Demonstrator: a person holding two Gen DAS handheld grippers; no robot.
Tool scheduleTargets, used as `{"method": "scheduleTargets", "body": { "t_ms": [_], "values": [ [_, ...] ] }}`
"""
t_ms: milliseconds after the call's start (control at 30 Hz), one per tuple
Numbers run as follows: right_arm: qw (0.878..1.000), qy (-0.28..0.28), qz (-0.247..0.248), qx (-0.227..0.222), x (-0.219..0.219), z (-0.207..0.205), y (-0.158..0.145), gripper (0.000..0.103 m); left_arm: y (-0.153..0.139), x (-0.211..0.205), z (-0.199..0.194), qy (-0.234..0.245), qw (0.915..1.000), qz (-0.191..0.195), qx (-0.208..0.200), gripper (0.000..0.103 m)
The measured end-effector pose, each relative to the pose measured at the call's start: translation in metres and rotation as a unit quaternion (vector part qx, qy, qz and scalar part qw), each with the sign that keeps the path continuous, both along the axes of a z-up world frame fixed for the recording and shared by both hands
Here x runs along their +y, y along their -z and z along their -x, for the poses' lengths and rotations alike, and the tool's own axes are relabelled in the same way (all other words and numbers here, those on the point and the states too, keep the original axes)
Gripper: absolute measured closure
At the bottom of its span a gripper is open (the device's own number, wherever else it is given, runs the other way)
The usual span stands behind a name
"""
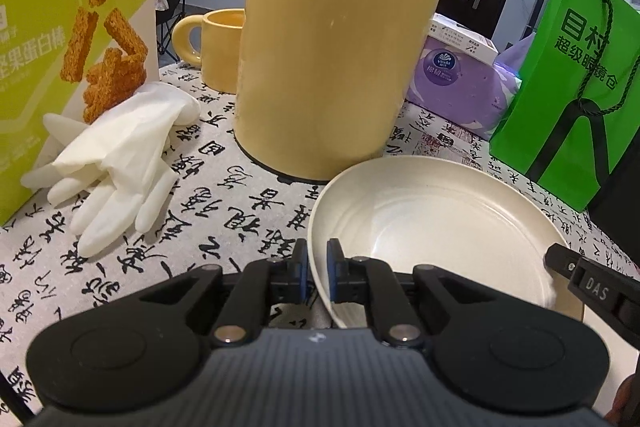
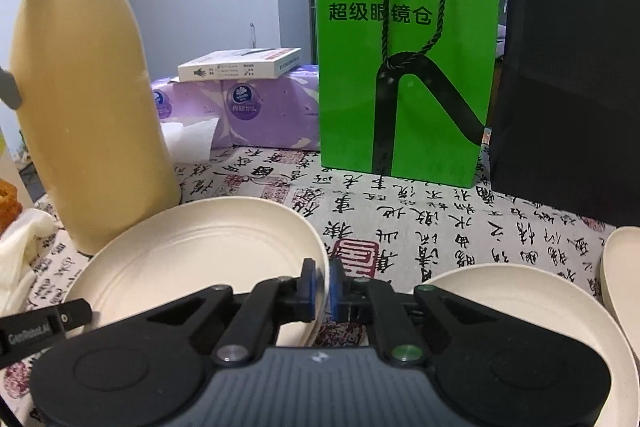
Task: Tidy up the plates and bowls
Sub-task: 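Lift the cream plate with the left gripper and carry it toward the bowls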
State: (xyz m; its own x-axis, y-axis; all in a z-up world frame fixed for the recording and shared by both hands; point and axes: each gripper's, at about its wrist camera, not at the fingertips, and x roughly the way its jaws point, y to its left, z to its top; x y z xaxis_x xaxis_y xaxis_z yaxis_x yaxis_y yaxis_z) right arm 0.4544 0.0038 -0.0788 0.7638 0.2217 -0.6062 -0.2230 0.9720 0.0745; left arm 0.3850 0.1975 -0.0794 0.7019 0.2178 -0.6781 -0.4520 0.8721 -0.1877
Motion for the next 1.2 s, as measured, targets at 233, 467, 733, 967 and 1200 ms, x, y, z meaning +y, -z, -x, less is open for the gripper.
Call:
{"method": "scheduleTargets", "body": {
  "t_ms": [233, 467, 733, 967, 1200],
  "values": [
    [0.999, 0.006, -0.045, 0.0, -0.015, 0.01, -0.005, 0.097, -0.003, 0.002, 0.003, 0.005, 0.9999, 0.014, -0.003, 0.093],
    [0.998, 0.01, -0.069, -0.01, -0.025, 0.021, -0.011, 0.096, -0.009, -0.002, 0.008, 0.018, 0.9997, 0.006, -0.018, 0.093],
    [0.997, 0.006, -0.069, -0.035, -0.029, 0.034, -0.02, 0.096, -0.016, -0.002, 0.014, 0.027, 0.9988, 0.017, -0.037, 0.093],
    [0.996, 0.012, -0.069, -0.054, -0.035, 0.045, -0.027, 0.096, -0.027, -0.009, 0.019, 0.036, 0.9974, 0.005, -0.061, 0.093],
    [0.995, 0.022, -0.08, -0.047, -0.045, 0.047, -0.029, 0.096, -0.035, -0.018, 0.021, 0.035, 0.9967, -0.003, -0.073, 0.093]
  ]
}}
